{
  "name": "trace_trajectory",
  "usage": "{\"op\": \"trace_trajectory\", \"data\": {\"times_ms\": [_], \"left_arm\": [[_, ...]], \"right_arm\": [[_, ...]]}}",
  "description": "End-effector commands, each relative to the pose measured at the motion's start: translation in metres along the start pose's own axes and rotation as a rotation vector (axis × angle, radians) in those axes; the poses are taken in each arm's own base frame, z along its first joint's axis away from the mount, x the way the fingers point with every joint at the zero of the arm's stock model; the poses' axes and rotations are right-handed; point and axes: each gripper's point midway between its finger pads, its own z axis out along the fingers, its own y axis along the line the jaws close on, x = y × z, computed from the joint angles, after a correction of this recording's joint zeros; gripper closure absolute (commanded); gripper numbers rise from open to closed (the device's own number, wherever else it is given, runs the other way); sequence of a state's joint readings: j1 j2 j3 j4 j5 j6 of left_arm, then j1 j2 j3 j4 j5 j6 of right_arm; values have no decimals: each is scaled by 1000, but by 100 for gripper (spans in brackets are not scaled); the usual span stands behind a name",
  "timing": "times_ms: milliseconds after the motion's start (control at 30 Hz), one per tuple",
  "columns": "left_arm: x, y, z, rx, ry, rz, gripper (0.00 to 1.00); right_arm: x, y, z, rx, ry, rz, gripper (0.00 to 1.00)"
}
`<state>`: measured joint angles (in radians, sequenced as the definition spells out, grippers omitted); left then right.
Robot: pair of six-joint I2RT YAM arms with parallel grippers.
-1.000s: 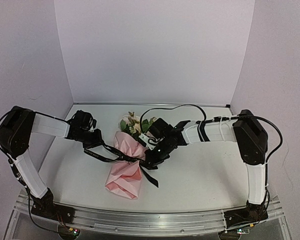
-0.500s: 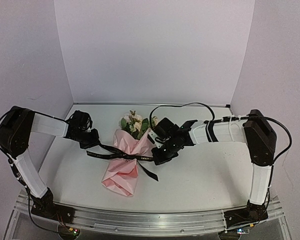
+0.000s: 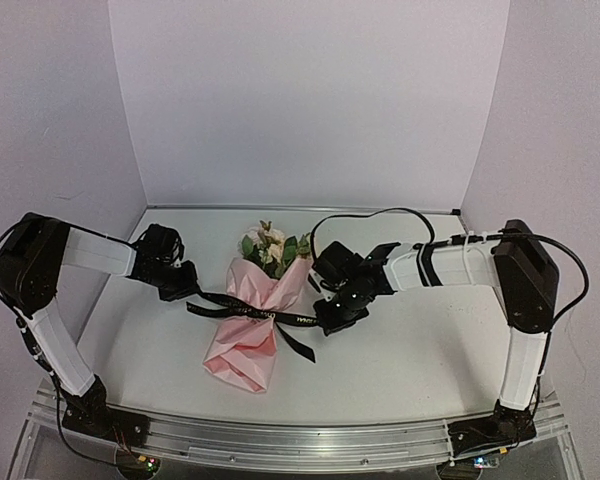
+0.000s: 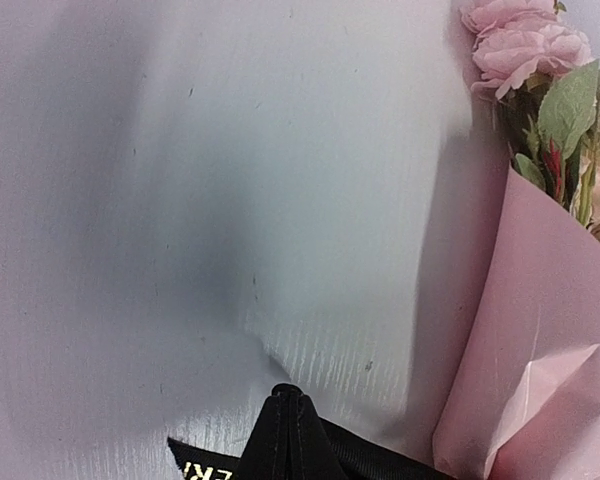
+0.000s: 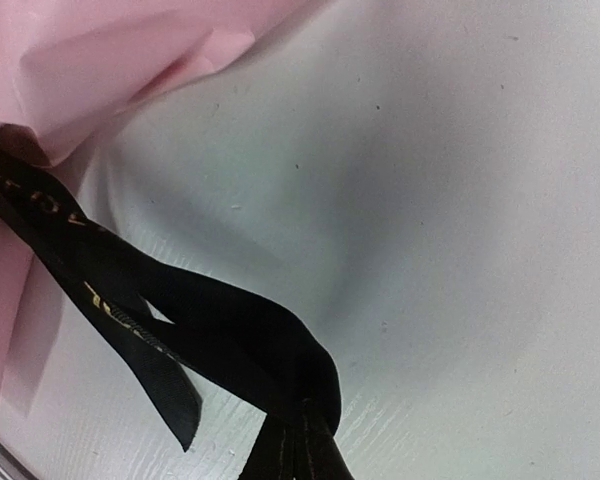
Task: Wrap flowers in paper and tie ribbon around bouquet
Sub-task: Tie the half-tied ribbon around the folded bouquet.
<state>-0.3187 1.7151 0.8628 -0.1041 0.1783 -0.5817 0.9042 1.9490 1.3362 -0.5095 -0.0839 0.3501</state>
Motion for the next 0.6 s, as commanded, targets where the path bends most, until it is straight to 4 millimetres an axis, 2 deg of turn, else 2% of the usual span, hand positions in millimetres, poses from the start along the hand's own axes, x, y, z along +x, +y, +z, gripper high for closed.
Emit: {"op": "trace_trajectory", "data": {"times_ms": [0, 133, 167, 200, 300, 400, 500, 567], "left_arm": [[-5, -8, -13, 51, -36, -24, 100], [2, -12, -19, 90, -29, -35, 100], [4, -12, -20, 93, -27, -34, 100], [5, -13, -22, 98, -27, -33, 100], [5, -13, -24, 103, -27, -26, 100], [5, -15, -25, 108, -29, -20, 100], [4, -17, -25, 113, -26, -12, 100], [4, -17, -25, 114, -25, -9, 100]], "right_arm": [[-7, 4, -24, -24, -28, 10, 85], [-11, 4, -40, -36, -58, 67, 45], [-13, 2, -43, -35, -68, 97, 37], [-16, 0, -45, -34, -75, 134, 35], [-22, -14, -39, 6, -60, 255, 40], [-24, -22, -29, 55, -36, 302, 43], [-23, -17, -19, 49, 7, 314, 49], [-18, -17, -17, 47, 5, 309, 47]]}}
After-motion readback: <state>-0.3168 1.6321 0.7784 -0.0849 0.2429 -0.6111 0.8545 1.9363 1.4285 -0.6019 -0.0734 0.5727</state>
